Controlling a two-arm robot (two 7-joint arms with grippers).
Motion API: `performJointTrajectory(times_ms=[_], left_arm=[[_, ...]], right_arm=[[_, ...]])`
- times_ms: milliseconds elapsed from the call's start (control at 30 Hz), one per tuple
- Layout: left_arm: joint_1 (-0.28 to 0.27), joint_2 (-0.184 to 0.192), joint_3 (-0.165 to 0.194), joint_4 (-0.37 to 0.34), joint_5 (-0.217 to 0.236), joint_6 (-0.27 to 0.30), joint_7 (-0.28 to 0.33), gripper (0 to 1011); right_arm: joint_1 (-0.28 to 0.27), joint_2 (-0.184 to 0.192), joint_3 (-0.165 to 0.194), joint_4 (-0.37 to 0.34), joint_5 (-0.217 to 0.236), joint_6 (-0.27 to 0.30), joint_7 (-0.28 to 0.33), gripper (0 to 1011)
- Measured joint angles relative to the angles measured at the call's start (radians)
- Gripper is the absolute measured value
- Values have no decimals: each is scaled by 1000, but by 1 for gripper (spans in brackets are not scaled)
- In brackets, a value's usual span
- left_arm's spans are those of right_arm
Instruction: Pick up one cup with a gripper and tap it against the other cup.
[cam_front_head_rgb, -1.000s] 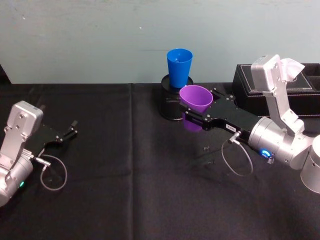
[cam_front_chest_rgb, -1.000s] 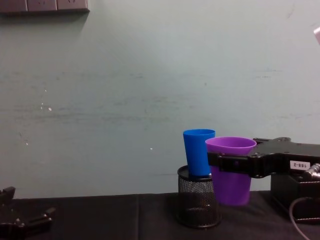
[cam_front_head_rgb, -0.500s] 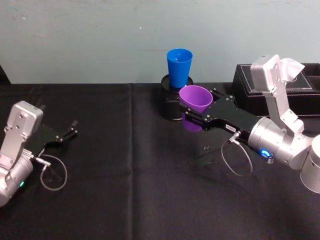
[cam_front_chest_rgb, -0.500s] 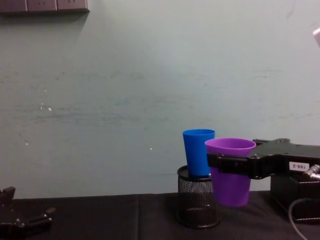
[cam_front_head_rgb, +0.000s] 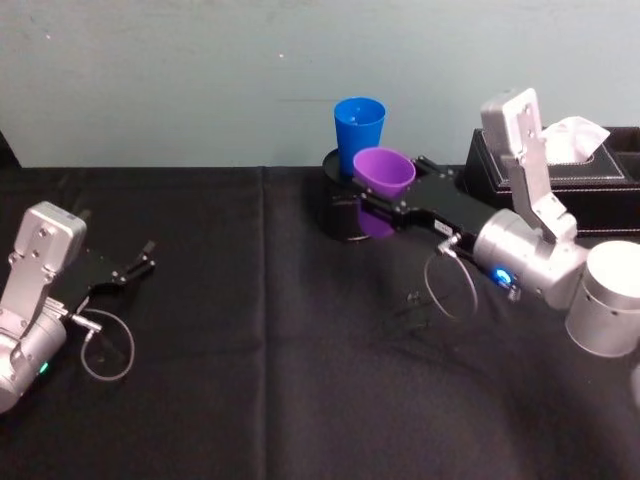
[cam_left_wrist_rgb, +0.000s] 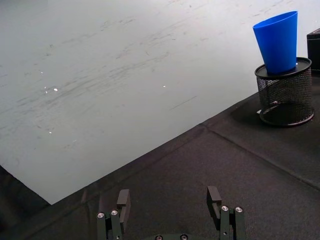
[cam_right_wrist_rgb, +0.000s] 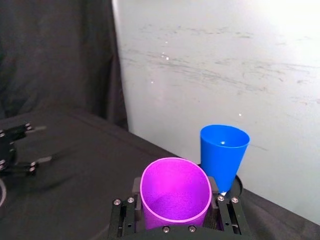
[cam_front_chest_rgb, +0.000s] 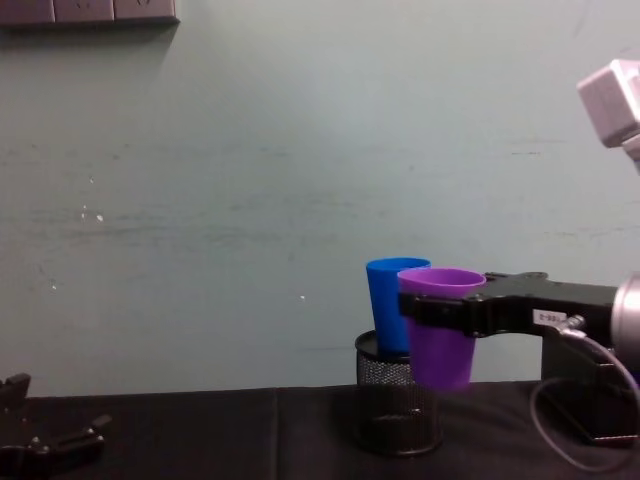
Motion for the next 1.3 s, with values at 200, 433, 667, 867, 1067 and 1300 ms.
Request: performJointTrajectory(times_ms=[200, 433, 667, 867, 1067, 1300], left_arm=[[0, 0, 0, 0, 0, 0, 0, 1000], [0, 0, 0, 0, 0, 0, 0, 1000], [0, 0, 0, 0, 0, 0, 0, 1000], [0, 0, 0, 0, 0, 0, 0, 1000], [0, 0, 0, 0, 0, 0, 0, 1000], [0, 0, 0, 0, 0, 0, 0, 1000]], right_arm=[[60, -48, -4, 98, 4, -3, 0, 732], [106, -81, -7, 177, 12, -2, 4, 732], [152, -105, -15, 249, 1, -14, 10, 732], [182, -121, -19, 293, -10, -27, 15, 732], [204, -132, -19, 324, -17, -35, 20, 732], [225, -145, -14, 356, -24, -46, 22, 732]])
